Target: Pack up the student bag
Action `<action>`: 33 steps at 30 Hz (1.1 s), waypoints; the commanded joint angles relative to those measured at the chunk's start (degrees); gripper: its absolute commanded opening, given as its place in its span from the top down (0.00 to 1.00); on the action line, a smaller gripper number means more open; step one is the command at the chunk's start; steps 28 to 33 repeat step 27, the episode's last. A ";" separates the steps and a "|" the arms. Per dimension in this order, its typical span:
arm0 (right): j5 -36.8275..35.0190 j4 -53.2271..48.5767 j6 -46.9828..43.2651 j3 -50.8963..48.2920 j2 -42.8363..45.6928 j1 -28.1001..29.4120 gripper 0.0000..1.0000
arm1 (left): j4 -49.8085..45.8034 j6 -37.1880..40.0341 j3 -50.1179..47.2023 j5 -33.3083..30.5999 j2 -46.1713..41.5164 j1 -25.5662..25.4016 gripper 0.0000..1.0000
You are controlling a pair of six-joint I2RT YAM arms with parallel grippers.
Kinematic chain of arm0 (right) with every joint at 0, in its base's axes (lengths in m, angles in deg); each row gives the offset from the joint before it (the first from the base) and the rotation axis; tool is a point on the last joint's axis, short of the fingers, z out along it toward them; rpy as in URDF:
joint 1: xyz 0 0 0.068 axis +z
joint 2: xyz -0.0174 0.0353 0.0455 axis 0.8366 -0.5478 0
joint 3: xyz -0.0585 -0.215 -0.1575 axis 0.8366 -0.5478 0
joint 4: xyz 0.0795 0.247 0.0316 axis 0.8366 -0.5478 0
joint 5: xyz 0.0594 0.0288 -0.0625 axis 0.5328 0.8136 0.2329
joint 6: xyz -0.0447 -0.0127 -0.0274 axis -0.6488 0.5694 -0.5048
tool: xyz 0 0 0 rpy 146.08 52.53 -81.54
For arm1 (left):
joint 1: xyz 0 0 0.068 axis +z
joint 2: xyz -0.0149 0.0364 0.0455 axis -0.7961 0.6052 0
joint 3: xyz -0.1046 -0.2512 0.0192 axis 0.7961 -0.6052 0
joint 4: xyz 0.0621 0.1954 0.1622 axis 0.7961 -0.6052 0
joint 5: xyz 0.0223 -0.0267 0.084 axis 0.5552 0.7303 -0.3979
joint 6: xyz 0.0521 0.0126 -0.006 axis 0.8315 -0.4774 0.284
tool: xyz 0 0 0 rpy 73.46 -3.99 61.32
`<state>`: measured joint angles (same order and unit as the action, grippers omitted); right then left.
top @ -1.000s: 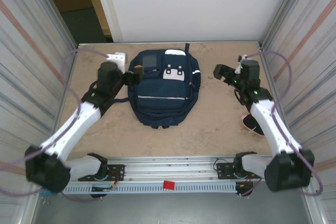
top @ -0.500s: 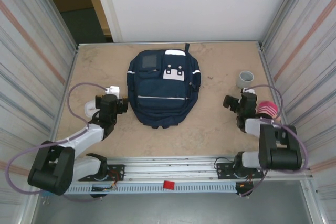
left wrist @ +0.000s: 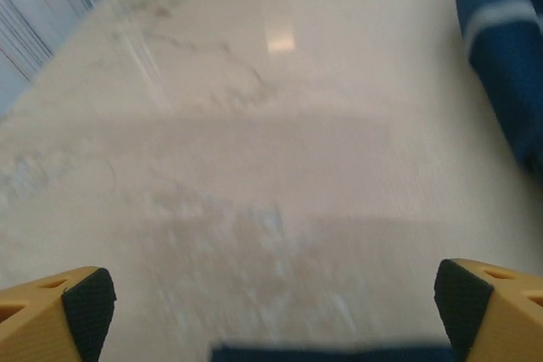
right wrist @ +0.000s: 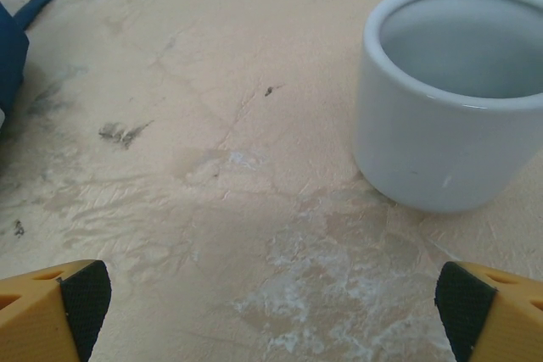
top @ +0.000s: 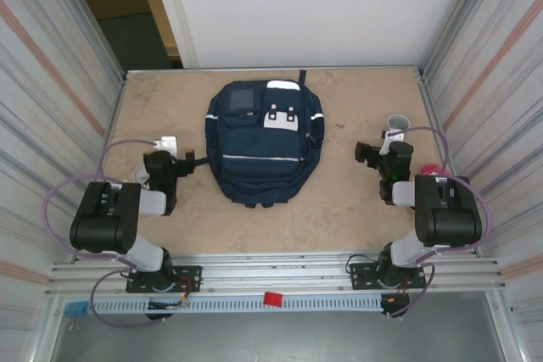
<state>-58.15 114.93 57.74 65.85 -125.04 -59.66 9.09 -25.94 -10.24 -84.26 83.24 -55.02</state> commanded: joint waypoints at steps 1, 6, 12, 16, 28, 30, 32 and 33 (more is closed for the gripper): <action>0.99 0.92 -1.87 0.81 -0.07 0.08 0.01 | -0.12 -1.53 1.51 2.04 -0.63 -0.34 0.01; 0.98 0.62 -1.76 0.90 0.00 0.06 0.01 | -1.11 -0.68 2.03 2.55 -0.58 -0.82 0.01; 1.04 0.68 -1.78 0.92 0.00 0.06 0.01 | -1.84 -0.87 2.12 2.81 -0.83 -0.73 0.01; 1.13 0.66 -1.78 0.92 0.01 0.06 0.01 | -1.82 -0.83 2.11 2.89 -0.83 -0.73 0.01; -0.12 0.84 -1.56 0.79 0.02 0.25 0.01 | -1.85 -0.88 2.12 2.91 -0.80 -0.73 0.01; -0.12 0.84 -1.56 0.79 0.02 0.25 0.01 | -1.85 -0.88 2.12 2.91 -0.80 -0.73 0.01; -0.12 0.84 -1.56 0.79 0.02 0.25 0.01 | -1.85 -0.88 2.12 2.91 -0.80 -0.73 0.01; -0.12 0.84 -1.56 0.79 0.02 0.25 0.01 | -1.85 -0.88 2.12 2.91 -0.80 -0.73 0.01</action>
